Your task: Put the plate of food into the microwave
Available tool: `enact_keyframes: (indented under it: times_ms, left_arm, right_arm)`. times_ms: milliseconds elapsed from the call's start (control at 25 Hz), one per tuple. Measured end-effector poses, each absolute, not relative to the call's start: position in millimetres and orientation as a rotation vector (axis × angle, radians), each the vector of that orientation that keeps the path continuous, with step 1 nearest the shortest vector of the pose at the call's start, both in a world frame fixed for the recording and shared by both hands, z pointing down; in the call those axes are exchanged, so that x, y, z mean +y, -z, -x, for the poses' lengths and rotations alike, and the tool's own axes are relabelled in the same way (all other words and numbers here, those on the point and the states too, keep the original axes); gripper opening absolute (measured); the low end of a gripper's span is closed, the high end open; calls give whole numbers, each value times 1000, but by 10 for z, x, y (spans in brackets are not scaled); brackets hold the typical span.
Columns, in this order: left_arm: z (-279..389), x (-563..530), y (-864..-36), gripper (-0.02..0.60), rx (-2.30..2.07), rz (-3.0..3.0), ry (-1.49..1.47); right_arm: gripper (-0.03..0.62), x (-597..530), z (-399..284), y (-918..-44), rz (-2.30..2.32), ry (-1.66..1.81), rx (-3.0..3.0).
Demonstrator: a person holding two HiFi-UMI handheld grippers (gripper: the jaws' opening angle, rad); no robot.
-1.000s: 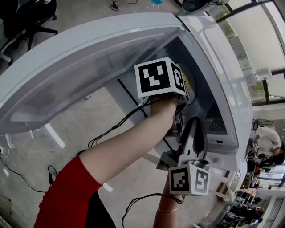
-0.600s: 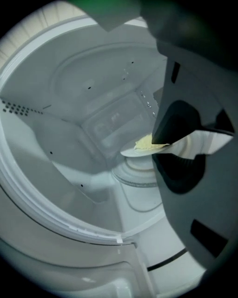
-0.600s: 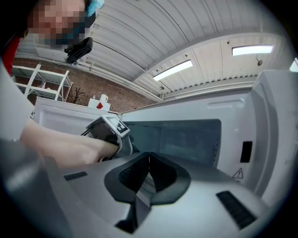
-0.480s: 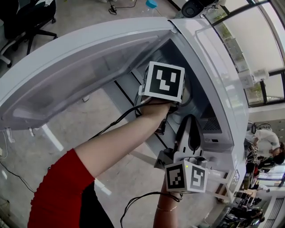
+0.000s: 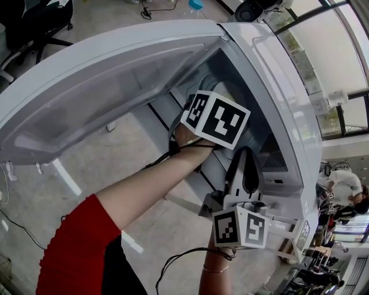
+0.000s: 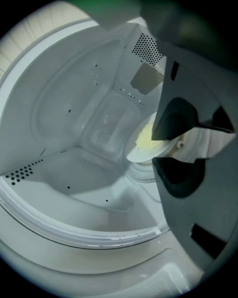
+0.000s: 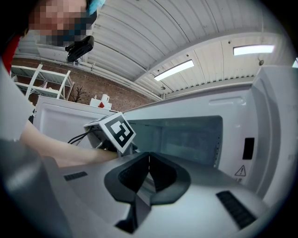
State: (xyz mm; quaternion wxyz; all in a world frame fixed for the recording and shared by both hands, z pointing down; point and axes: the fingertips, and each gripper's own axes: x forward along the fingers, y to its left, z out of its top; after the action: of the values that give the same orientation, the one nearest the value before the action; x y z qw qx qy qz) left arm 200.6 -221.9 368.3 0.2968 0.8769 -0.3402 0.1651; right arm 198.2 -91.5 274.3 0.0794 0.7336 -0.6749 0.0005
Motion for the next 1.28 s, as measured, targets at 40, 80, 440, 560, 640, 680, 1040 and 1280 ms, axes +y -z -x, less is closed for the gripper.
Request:
enact_keyframes:
  times_ms: [40, 80, 440, 560, 640, 680, 1040, 1280]
  left_arm:
    - [-2008, -2216, -3686, 110, -907, -2346, -450]
    - [-2009, -2214, -3690, 114, -907, -2355, -458]
    - [-2031, -2210, -3702, 121, -878, -2486, -500]
    - [-2034, -2219, -3688, 123, -863, -2516, -512]
    - [-2034, -2224, -3677, 124, -856, -2517, -531]
    - [-2037, -2224, -3668, 126, -856, -2519, -542]
    - [-1981, -2238, -3657, 163, -930, -2602, -612]
    - [-1887, -2288, -3660, 163, -967, -2605, -519]
  right_arm:
    - [15, -916, -1980, -2753, -2194, -3, -2021]
    - [15, -914, -1981, -2772, -2195, -7, -2024]
    - [15, -873, -2010, -2953, -2204, -59, -2041]
    - [15, -876, -2002, -2977, -2202, -64, -2042]
    - [15, -878, -2010, -2976, -2205, -66, -2039]
    - [15, -878, -2018, -2971, -2208, -66, -2036]
    - [15, -951, -2033, -3039, -2209, -110, -2022]
    - [15, -949, -2026, -3118, -2221, -135, -2014]
